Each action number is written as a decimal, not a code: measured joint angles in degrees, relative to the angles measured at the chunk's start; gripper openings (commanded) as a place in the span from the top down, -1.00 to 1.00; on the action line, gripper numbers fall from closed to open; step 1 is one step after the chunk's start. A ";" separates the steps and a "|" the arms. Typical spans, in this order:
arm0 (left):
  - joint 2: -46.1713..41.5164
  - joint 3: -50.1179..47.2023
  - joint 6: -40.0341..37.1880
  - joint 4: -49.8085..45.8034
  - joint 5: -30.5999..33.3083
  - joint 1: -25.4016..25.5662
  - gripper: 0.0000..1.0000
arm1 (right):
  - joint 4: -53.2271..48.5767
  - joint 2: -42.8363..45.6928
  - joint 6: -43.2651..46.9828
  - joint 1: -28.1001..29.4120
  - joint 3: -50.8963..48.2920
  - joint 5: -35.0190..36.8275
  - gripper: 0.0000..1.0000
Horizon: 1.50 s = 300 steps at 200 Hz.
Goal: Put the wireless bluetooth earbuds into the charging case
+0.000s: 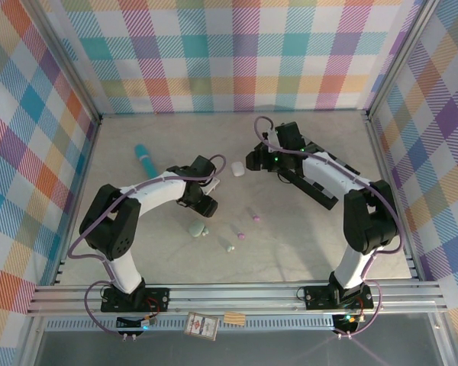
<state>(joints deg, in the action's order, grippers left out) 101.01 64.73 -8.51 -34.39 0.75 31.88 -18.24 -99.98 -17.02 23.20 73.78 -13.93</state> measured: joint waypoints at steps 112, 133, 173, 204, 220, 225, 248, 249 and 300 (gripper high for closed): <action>0.61 -0.44 -0.28 1.95 -0.63 0.63 0.25 | 3.28 6.29 -1.62 -0.92 -4.72 0.42 -0.57; -4.04 -3.65 -1.20 5.88 -2.69 0.68 0.25 | 5.05 11.15 -3.52 -2.12 -8.98 -0.57 -0.60; -15.13 -10.75 -4.46 18.95 -9.81 0.74 0.44 | 5.05 18.10 -7.93 -4.70 -11.47 -5.97 -0.64; -20.46 -17.11 -7.58 31.54 -15.43 0.96 0.41 | 2.08 18.53 -9.38 -4.87 -10.91 -17.42 -0.64; -21.24 -18.93 -8.57 36.41 -17.59 1.07 0.41 | 1.01 18.05 -9.70 -4.81 -10.88 -22.82 -0.64; -21.27 -19.23 -8.96 37.66 -18.27 1.07 0.41 | 0.68 17.92 -9.81 -4.68 -10.91 -24.30 -0.64; -21.33 -19.30 -10.08 41.72 -20.94 1.11 0.41 | 0.17 17.20 -10.58 -3.69 -10.88 -30.05 -0.64; -21.33 -19.30 -10.10 41.83 -21.00 1.11 0.41 | 0.17 17.16 -10.62 -3.63 -10.88 -30.23 -0.64; -21.59 -19.30 -11.06 45.57 -24.35 1.70 0.41 | 0.20 13.22 -12.46 0.79 -10.60 -34.69 -0.48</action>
<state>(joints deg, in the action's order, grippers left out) 79.42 45.43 -19.57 11.18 -23.59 33.58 -18.04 -86.76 -29.47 23.99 63.18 -48.62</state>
